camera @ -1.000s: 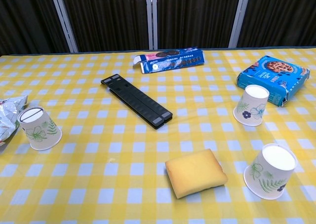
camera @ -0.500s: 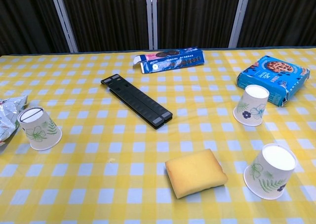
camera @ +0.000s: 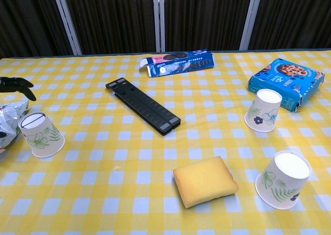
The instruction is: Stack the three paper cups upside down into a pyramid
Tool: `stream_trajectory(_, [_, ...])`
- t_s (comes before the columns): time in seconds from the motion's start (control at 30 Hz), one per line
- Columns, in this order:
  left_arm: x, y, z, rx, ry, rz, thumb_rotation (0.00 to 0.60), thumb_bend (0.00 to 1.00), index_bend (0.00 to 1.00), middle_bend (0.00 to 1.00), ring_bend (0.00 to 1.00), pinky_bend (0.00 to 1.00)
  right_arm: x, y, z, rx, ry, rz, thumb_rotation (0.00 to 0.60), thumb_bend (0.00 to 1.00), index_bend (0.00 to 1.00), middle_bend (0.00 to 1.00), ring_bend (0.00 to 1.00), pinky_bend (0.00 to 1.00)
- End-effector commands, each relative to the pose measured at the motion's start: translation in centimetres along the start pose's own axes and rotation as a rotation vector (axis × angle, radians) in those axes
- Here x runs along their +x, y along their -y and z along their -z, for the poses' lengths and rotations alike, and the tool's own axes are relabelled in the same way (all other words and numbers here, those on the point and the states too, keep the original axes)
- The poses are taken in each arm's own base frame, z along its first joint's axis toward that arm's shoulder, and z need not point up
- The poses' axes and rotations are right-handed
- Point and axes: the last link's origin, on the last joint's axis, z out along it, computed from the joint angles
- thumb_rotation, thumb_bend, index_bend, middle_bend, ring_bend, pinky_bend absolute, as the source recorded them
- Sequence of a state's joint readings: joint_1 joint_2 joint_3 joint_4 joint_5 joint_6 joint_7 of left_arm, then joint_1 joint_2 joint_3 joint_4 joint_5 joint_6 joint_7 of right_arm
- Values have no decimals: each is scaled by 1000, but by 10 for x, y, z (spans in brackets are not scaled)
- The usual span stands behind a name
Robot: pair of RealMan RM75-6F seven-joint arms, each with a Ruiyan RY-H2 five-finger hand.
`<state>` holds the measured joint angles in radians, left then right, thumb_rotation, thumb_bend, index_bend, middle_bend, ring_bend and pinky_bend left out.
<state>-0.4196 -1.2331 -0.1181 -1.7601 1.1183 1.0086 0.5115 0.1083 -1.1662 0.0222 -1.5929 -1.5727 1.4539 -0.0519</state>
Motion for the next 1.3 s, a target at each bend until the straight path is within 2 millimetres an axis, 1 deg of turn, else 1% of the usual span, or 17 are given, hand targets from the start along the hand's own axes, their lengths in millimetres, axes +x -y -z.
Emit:
stream_trajectory(0.03, [1,-6,-6,-8,-3,-5,600,304,221,0,0,0,0,0,0,0,1,-1,600,140,0,0,0,0])
stream_trajectory(0.2, [1,-14,-14,-13,-6,-28,600,305,259,0,0,0,-1,0,0,2,5,1,600,141,0,0,0,0])
stream_trajectory(0.4, [-2,-20,-20,-17,13,-42,600,313,276,0,0,0,-1,0,0,2,6,1,600,141,0,0,0,0])
stream_trajectory(0.53, [-6,-24,-23,-18,28,-49,600,386,342,0,0,0,-1,0,0,1,5,-2,600,140,0,0,0,0])
stream_trajectory(0.7, [-5,-29,-24,-28,28,-39,600,397,379,0,0,0,-1,0,0,5,4,-3,600,141,0,0,0,0])
stream_trajectory(0.8, [0,-33,-22,-41,11,-28,600,396,384,0,0,0,-1,0,0,3,5,-4,600,140,0,0,0,0])
stream_trajectory(0.93, [12,-41,-18,-73,-16,1,600,397,385,0,0,0,-1,-1,-1,0,5,-8,600,141,0,0,0,0])
stream_trajectory(1.03, [26,-51,-15,-114,-40,23,600,397,387,0,0,0,-1,-3,-2,-5,5,-13,600,141,0,0,0,0])
stream_trajectory(1.07, [32,-57,-16,-134,-52,29,600,397,388,0,0,0,0,-4,-3,-7,4,-16,600,141,0,0,0,0])
stream_trajectory(1.17, [41,-68,-17,-164,-66,22,600,397,391,0,0,0,0,-5,-4,-13,3,-22,600,140,0,0,0,0])
stream_trajectory(1.23, [46,-80,-20,-192,-81,3,600,396,392,0,0,0,0,-7,-5,-19,5,-26,600,141,0,0,0,0])
stream_trajectory(1.3, [51,-99,-24,-231,-95,-4,600,397,397,0,0,0,0,-9,-6,-25,9,-29,600,140,0,0,0,0])
